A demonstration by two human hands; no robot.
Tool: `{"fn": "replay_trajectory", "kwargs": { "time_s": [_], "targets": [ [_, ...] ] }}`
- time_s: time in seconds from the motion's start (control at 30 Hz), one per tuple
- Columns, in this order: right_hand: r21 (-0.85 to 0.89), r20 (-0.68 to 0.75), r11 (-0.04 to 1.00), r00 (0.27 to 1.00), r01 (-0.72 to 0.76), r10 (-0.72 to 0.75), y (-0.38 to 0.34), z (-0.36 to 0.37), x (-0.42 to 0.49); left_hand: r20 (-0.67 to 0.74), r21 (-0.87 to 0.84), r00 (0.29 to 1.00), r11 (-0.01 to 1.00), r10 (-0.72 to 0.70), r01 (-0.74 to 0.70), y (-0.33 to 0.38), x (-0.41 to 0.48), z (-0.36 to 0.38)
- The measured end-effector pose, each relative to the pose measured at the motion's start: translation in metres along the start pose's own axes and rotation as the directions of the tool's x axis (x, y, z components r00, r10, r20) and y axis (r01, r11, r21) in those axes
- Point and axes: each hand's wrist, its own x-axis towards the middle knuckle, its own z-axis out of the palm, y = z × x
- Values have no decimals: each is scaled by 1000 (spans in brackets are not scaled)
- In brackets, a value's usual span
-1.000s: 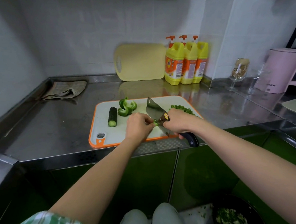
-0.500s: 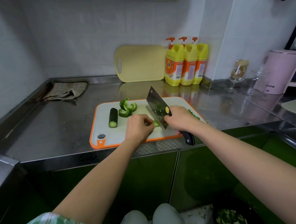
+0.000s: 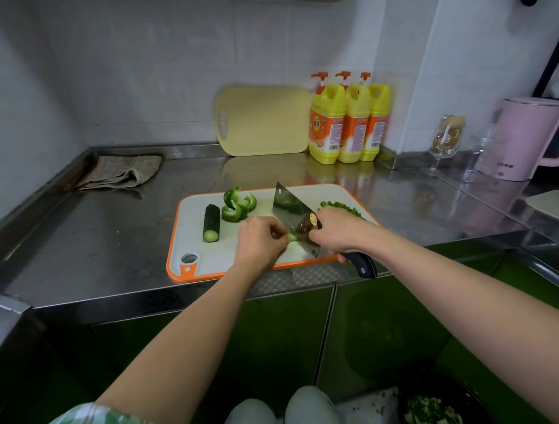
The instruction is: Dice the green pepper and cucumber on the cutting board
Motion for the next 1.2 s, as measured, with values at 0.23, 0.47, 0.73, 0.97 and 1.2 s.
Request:
{"fn": "replay_trajectory", "kwargs": {
  "time_s": [0.23, 0.47, 0.73, 0.97, 1.2],
  "targets": [
    [19, -30, 1000, 1000, -5, 5, -7, 7, 16, 6, 10, 1000, 1000, 4, -4, 0, 1, 0],
    [111, -198, 994, 980, 5, 17, 2, 22, 22, 5, -2, 1000, 1000, 8, -8, -1, 1, 0],
    [100, -137, 995, 991, 18, -4, -6, 0, -1, 0, -7, 1000, 1000, 6, -6, -1, 0, 0],
    [39, -62, 999, 998, -30, 33, -11, 9, -4, 2, 5, 1000, 1000, 10, -10, 0, 0, -1],
    [-8, -57, 998, 996, -63, 62, -22, 15, 7, 5, -1, 1000, 1000, 24, -24, -2, 1, 1]
  ]
}}
